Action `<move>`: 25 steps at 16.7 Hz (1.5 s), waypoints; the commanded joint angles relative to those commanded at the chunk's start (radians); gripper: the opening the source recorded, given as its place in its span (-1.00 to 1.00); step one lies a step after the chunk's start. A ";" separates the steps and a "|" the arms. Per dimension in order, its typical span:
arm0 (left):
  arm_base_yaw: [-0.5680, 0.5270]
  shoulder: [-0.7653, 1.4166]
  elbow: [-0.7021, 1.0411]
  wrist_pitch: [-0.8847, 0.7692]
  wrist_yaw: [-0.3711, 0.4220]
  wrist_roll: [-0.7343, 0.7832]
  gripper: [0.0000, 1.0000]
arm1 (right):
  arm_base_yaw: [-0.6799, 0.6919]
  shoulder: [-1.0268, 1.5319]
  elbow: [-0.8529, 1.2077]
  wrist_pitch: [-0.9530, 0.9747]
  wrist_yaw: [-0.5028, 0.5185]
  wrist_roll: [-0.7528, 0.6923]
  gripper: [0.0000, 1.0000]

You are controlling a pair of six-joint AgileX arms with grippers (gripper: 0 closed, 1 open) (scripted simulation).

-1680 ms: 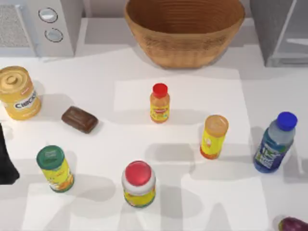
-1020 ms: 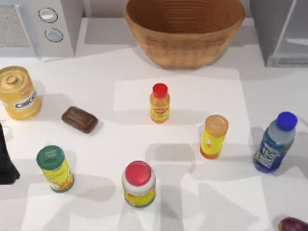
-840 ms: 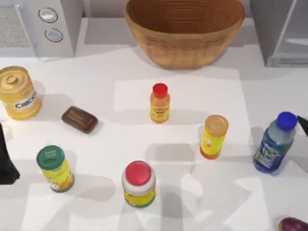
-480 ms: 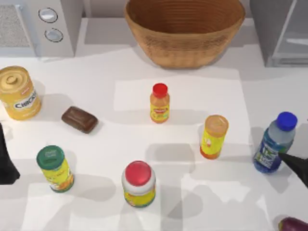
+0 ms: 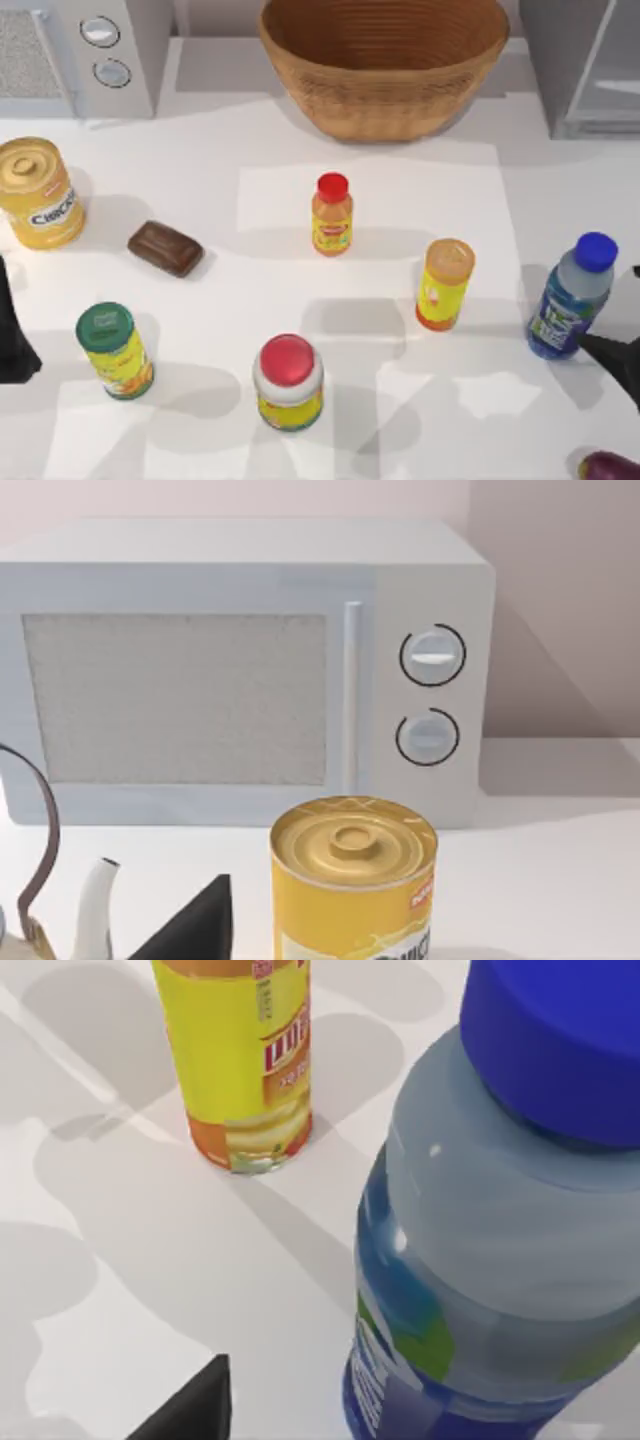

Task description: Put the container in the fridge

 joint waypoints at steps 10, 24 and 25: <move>0.000 0.000 0.000 0.000 0.000 0.000 1.00 | 0.154 0.311 0.006 0.378 0.115 0.137 1.00; 0.000 0.000 0.000 0.000 0.000 0.000 1.00 | 0.159 0.317 0.006 0.385 0.119 0.140 -0.49; 0.000 0.000 0.000 0.000 0.000 0.000 1.00 | 0.159 0.317 0.006 0.385 0.119 0.140 -0.64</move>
